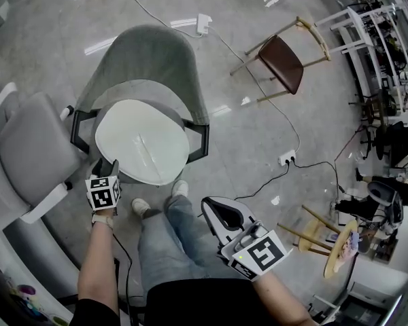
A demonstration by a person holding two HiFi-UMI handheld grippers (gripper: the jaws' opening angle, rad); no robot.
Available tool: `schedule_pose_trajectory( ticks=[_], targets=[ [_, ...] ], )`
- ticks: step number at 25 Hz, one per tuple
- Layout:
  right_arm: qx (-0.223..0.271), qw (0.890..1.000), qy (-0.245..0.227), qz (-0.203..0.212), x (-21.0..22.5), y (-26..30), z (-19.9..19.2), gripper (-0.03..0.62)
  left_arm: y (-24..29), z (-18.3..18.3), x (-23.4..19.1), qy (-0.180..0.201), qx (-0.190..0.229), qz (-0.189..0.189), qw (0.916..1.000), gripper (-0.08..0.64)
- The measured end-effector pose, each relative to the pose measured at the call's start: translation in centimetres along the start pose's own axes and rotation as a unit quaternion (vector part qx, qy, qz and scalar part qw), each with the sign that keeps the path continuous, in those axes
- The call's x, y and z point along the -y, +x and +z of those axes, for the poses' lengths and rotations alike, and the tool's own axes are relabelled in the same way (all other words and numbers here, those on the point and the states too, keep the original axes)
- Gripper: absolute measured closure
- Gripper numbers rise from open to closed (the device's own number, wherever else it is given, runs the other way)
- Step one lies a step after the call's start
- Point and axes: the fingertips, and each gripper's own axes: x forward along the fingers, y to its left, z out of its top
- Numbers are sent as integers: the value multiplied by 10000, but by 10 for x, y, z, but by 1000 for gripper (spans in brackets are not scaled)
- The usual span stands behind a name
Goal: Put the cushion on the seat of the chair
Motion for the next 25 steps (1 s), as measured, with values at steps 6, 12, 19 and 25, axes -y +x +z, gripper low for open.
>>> schedule_pose_trajectory(
  ticks=[6, 12, 19, 25],
  targets=[
    [235, 9997, -30, 108, -10, 11, 16, 581, -50, 36, 10, 210, 586, -14, 9981, 487],
    [294, 9992, -92, 240, -26, 19, 28, 581, -109, 66, 30, 224, 1116, -366, 9928, 547],
    [579, 9971, -266, 417, -34, 24, 48, 581, -173, 115, 65, 280, 1742, -817, 9809, 548],
    [877, 9943, -355, 500, -38, 27, 70, 581, -232, 151, 90, 478, 2166, -1023, 9697, 548]
  ],
)
